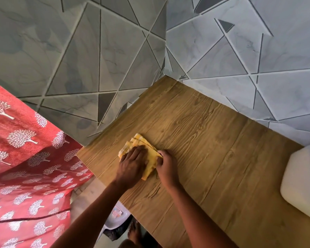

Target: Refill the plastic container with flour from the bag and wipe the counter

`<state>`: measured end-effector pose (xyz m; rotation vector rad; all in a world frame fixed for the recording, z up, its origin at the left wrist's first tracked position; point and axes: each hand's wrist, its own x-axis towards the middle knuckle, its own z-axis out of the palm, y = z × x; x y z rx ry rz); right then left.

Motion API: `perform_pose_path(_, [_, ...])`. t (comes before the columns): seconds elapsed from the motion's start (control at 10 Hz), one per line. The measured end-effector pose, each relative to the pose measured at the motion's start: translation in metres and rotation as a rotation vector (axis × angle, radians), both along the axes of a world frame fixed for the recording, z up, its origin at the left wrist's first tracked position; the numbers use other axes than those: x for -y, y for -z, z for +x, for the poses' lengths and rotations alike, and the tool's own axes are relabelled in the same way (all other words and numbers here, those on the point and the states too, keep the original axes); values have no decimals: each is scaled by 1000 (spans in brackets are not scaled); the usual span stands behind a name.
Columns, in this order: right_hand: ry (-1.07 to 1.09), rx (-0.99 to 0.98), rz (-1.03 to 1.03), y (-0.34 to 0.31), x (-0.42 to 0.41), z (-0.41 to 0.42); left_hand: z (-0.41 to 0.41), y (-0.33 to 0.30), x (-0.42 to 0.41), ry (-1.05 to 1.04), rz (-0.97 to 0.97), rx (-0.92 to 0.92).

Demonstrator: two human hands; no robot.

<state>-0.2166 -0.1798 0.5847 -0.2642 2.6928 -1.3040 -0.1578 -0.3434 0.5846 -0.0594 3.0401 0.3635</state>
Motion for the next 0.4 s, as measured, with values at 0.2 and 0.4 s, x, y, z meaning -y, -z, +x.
perform_pose_path(0.2, [-190, -27, 61, -4, 2, -16, 8, 0, 3, -61, -15, 46])
perform_pose_path(0.4, [12, 16, -108, -18, -33, 7, 13, -24, -16, -130, 366, -64])
